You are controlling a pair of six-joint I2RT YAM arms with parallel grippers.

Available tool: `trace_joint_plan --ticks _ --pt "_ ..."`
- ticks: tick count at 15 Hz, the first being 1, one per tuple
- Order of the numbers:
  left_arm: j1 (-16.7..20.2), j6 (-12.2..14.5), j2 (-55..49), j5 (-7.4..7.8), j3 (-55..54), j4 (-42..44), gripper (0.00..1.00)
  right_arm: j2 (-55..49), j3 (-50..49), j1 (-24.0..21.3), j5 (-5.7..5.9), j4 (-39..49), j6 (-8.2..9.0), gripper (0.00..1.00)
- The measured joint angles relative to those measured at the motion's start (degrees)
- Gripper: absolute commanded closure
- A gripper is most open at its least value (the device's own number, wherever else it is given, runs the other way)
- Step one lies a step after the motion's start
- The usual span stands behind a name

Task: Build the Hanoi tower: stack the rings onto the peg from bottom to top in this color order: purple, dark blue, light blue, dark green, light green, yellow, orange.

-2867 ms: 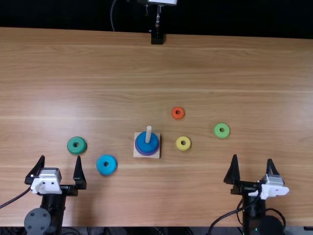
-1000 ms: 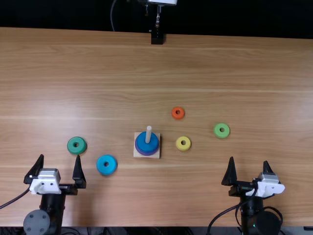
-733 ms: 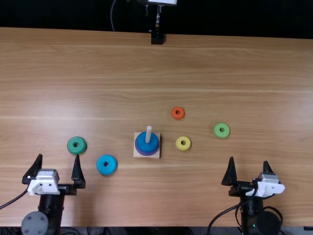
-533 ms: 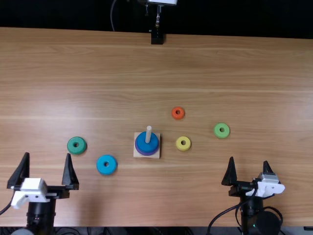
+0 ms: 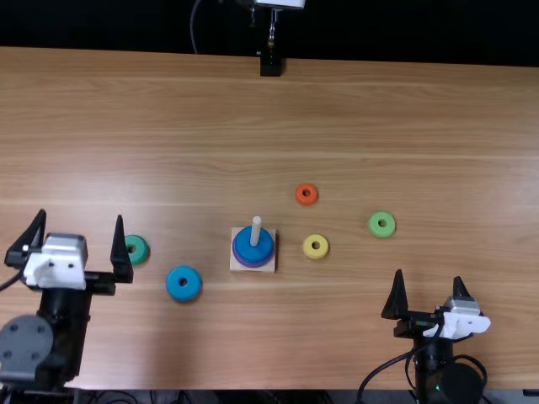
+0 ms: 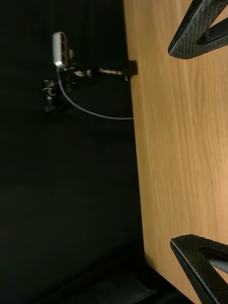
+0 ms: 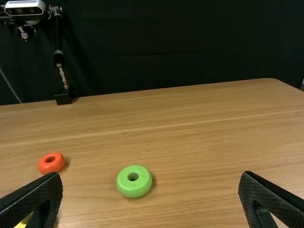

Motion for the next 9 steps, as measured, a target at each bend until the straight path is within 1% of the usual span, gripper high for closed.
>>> trace_joint_plan --ticks 1,4,7,9 --pt "-1.2 0.9 4.0 0.09 1.7 -0.3 0.0 0.0 0.0 0.0 -0.02 0.0 0.0 0.0" --pt "-5.4 2.0 15.3 0.92 7.3 -4.7 0.0 0.0 0.0 0.0 -0.02 0.0 0.02 0.0" --pt "-9.3 2.2 22.2 1.01 9.8 -6.9 0.0 0.0 0.0 0.0 -0.02 0.0 0.0 0.0" --pt "-10.8 2.1 26.2 1.25 9.9 -7.5 0.0 0.0 0.0 0.0 0.0 0.0 -0.02 0.0"
